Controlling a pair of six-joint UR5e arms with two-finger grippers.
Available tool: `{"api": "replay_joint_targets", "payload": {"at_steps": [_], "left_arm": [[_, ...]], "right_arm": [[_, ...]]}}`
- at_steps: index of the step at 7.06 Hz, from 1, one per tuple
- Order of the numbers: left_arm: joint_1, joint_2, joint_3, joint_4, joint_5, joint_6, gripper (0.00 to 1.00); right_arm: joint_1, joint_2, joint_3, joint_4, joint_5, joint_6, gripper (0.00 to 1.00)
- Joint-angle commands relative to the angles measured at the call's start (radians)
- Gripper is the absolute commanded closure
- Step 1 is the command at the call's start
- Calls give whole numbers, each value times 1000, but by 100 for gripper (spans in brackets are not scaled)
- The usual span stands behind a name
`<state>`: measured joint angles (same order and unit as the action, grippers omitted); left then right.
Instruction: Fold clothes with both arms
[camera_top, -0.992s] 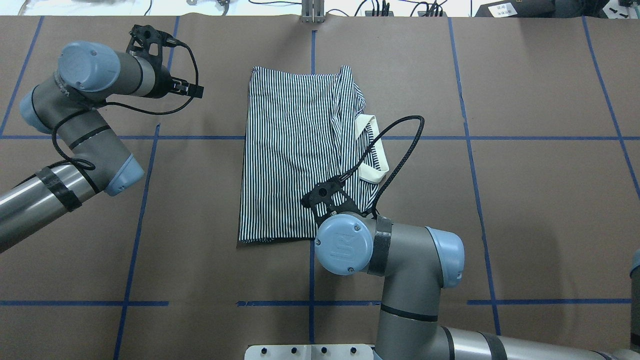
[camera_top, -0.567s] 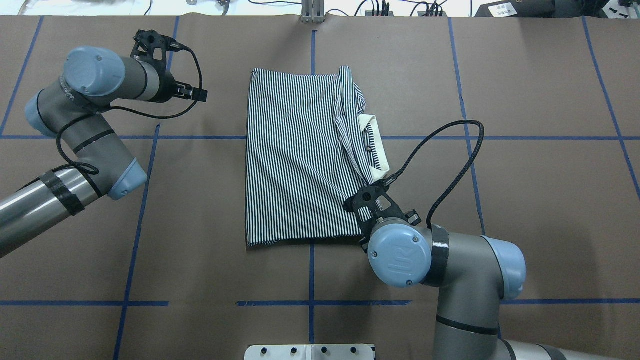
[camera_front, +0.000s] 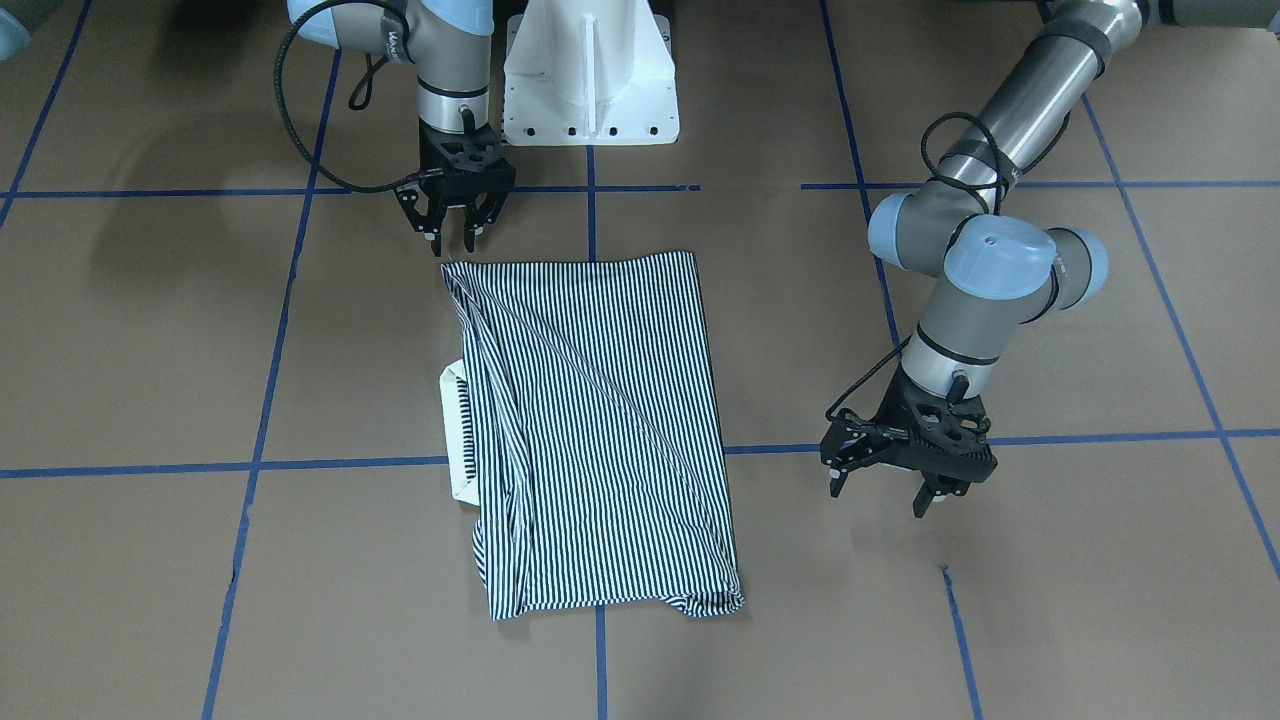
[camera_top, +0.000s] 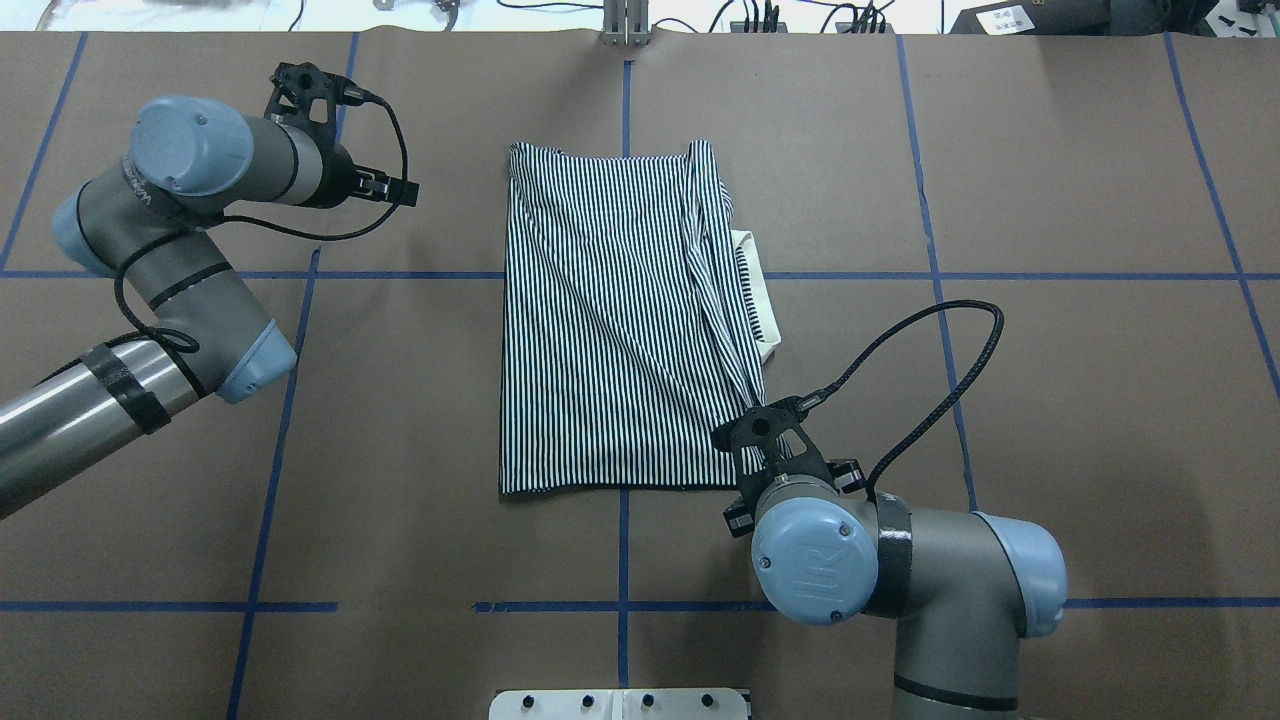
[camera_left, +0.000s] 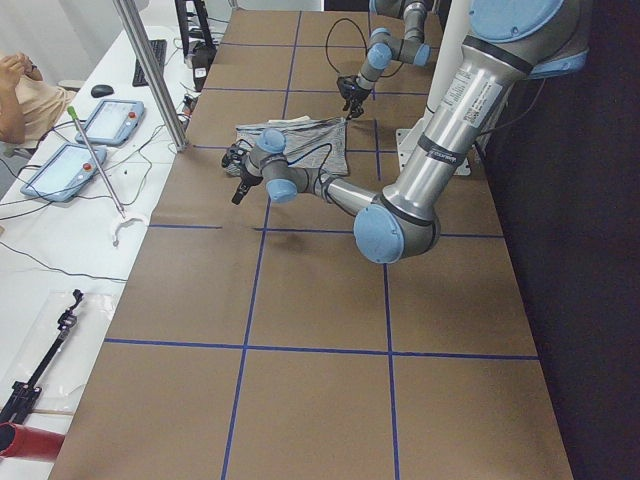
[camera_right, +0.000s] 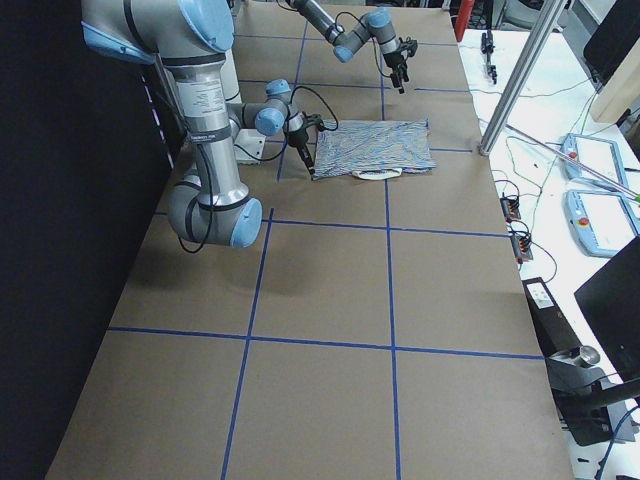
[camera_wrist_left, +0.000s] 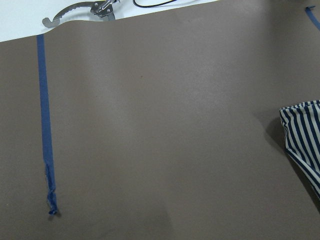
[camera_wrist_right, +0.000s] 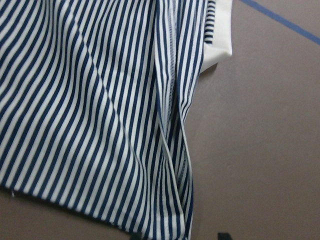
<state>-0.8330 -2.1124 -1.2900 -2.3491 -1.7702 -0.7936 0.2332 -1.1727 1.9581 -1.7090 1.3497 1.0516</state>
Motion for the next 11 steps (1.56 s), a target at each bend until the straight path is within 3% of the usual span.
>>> {"api": "replay_joint_targets", "payload": {"at_steps": [1,3,4,7,11], "left_arm": [[0,-1,-3,1,-2,-1,0],[0,0,-14,1,-3,-1,0],[0,2,-23,2,-46,-3,0],[2,0,-23,2,-57,-6,0],[2,0,-22,2,-57,-6,0]], "right_arm": [[102,84,-31,-1,47,-37,0],[196,230,-198,0,118,-96,0],[205,272,-276,2,127,-101,7],[206,275,-344,2,129,-163,16],[207,268,-360,0,129,-189,33]]}}
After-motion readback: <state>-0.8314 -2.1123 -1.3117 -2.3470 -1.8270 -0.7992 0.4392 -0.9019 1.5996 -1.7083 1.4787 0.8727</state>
